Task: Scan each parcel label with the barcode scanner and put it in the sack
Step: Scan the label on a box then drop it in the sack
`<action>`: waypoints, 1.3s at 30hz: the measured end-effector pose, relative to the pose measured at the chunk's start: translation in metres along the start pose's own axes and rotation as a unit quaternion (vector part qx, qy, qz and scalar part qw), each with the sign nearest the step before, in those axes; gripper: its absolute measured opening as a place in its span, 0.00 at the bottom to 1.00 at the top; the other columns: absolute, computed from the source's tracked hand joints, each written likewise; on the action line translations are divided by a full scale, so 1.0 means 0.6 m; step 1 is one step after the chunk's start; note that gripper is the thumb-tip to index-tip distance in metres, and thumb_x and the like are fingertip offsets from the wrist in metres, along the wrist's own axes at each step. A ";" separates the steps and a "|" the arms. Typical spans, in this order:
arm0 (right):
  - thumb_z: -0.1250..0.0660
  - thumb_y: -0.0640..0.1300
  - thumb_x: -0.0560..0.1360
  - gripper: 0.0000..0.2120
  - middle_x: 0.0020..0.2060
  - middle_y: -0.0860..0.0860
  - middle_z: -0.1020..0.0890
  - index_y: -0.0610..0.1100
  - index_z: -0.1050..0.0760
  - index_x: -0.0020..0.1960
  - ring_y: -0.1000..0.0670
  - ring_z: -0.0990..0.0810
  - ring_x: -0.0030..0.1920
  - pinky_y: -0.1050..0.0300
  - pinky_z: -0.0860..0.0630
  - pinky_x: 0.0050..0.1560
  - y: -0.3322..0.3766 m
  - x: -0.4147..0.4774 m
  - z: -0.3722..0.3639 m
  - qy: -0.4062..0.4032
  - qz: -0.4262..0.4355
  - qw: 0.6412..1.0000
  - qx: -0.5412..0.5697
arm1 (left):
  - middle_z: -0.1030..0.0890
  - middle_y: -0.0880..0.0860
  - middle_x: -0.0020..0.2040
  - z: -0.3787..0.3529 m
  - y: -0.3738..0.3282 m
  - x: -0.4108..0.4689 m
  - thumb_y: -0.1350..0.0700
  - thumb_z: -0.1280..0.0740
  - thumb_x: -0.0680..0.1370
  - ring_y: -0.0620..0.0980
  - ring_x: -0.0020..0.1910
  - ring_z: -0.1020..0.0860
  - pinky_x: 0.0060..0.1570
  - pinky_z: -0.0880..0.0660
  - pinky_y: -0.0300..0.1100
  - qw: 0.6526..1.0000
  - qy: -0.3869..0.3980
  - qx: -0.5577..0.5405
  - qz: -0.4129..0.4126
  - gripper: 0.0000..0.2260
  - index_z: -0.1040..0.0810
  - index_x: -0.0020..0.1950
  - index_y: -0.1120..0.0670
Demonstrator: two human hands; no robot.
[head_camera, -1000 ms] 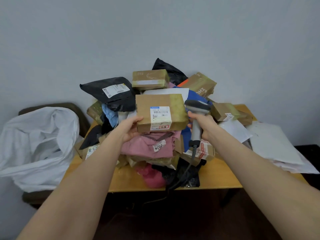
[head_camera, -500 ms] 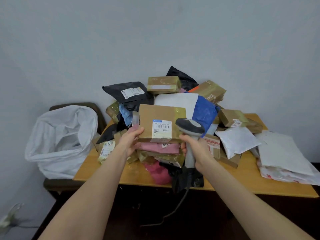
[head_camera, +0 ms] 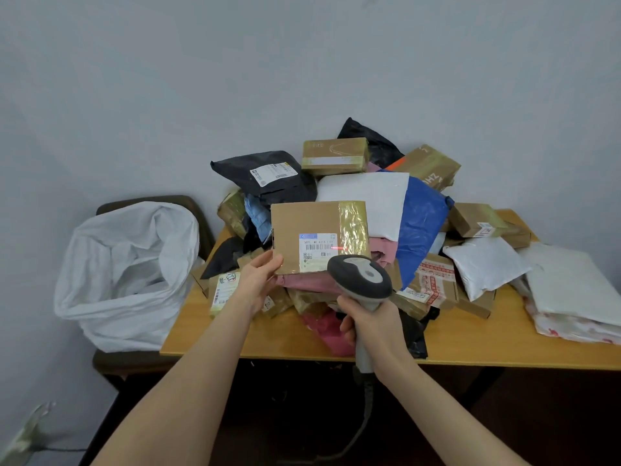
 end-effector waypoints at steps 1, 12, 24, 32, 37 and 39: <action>0.30 0.38 0.74 0.11 0.23 0.45 0.22 0.35 0.22 0.34 0.50 0.28 0.21 0.59 0.29 0.26 -0.001 -0.002 -0.009 -0.004 -0.001 1.000 -0.001 | 0.22 0.57 0.63 0.006 0.000 0.004 0.60 0.30 0.76 0.47 0.49 0.20 0.40 0.21 0.38 1.000 0.001 -0.002 -0.002 0.23 0.30 0.71 0.58; 0.31 0.37 0.73 0.16 0.22 0.45 0.23 0.39 0.24 0.27 0.51 0.28 0.21 0.60 0.30 0.26 -0.002 -0.015 -0.055 -0.029 0.008 0.999 -0.041 | 0.24 0.58 0.66 0.040 -0.007 0.038 0.61 0.31 0.77 0.52 0.59 0.22 0.46 0.23 0.37 1.000 0.019 -0.011 -0.018 0.25 0.33 0.73 0.61; 0.31 0.36 0.72 0.17 0.22 0.46 0.23 0.40 0.26 0.25 0.50 0.28 0.21 0.58 0.30 0.28 0.007 -0.015 -0.079 -0.021 0.027 0.998 -0.058 | 0.25 0.59 0.66 0.066 -0.022 0.059 0.62 0.31 0.76 0.54 0.64 0.25 0.65 0.28 0.46 0.999 0.011 0.006 -0.048 0.26 0.33 0.72 0.63; 0.31 0.36 0.72 0.14 0.23 0.46 0.24 0.39 0.26 0.28 0.52 0.29 0.20 0.61 0.31 0.24 0.006 0.000 -0.105 -0.018 0.033 0.997 -0.062 | 0.24 0.59 0.66 0.089 -0.034 0.077 0.61 0.30 0.75 0.54 0.62 0.24 0.60 0.26 0.45 0.999 0.020 -0.004 -0.050 0.26 0.32 0.72 0.62; 0.30 0.39 0.72 0.13 0.22 0.46 0.23 0.39 0.25 0.29 0.50 0.27 0.21 0.57 0.29 0.29 -0.001 0.015 -0.136 -0.006 0.036 0.997 -0.063 | 0.22 0.58 0.64 0.112 -0.045 0.092 0.60 0.31 0.76 0.53 0.62 0.23 0.64 0.27 0.46 0.999 0.009 -0.003 -0.050 0.24 0.31 0.72 0.61; 0.29 0.40 0.71 0.12 0.23 0.45 0.22 0.39 0.23 0.30 0.48 0.26 0.22 0.54 0.27 0.32 -0.004 0.021 -0.150 -0.003 0.037 0.997 -0.061 | 0.22 0.58 0.63 0.122 -0.050 0.097 0.60 0.31 0.76 0.53 0.61 0.23 0.65 0.28 0.47 0.999 0.010 0.000 -0.049 0.24 0.31 0.71 0.61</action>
Point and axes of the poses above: each hand's wrist, its own x-axis towards the middle knuckle, its own z-axis out of the back of the hand, y = z × x, the point moved 1 cm from there along x, towards the middle knuckle
